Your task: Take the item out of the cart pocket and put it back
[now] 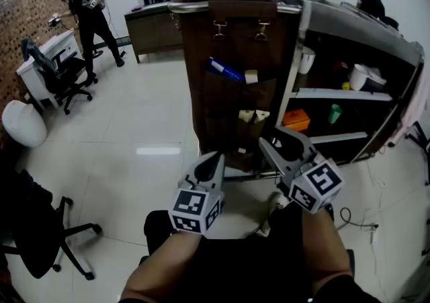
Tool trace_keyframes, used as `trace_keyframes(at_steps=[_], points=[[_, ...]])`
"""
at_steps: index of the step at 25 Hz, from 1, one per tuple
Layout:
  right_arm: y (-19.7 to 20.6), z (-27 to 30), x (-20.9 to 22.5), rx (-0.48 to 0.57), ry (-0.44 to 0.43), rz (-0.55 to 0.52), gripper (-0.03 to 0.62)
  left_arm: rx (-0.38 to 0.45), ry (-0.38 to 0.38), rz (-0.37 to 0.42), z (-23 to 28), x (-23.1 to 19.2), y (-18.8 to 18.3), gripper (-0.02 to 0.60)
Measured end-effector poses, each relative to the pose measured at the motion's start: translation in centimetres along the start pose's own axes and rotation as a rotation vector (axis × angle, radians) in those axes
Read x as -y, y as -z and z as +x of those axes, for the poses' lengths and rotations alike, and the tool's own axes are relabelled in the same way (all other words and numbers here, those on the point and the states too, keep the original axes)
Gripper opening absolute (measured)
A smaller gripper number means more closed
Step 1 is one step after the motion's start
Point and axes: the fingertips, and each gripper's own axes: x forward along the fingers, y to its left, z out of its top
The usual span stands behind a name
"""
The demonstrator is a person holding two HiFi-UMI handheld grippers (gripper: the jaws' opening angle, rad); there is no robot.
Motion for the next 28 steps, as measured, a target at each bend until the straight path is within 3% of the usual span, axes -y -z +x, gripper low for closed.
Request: trace_keyframes(at_steps=[8,13,19,23,28], points=[[-5.2,3.8,4.6,-0.032,0.039,-0.184,0.146,0.064,-0.003,0.068,-0.2,0.6,-3.9,0.0],[-6.6,6.5,6.4,-0.065,0.042,-0.252,0.146,0.079,-0.008,0.068,0.8,-0.1,-5.6,0.0],[-6.5,9.4,8.9,-0.127,0.013,-0.265,0.167,0.081,-0.006,0.037,2.0,-0.8,-5.8,0.0],[-5.6,10.9,8.5,-0.187,-0.047,-0.313,0.183,0.038,-0.019,0.071,2.3,-1.4,-4.2,0.0],[-4.1,11.6,8.3,-0.245,-0.095,-0.352,0.183,0.034,-0.028,0.049,2.3,-2.3,-3.6,0.0]])
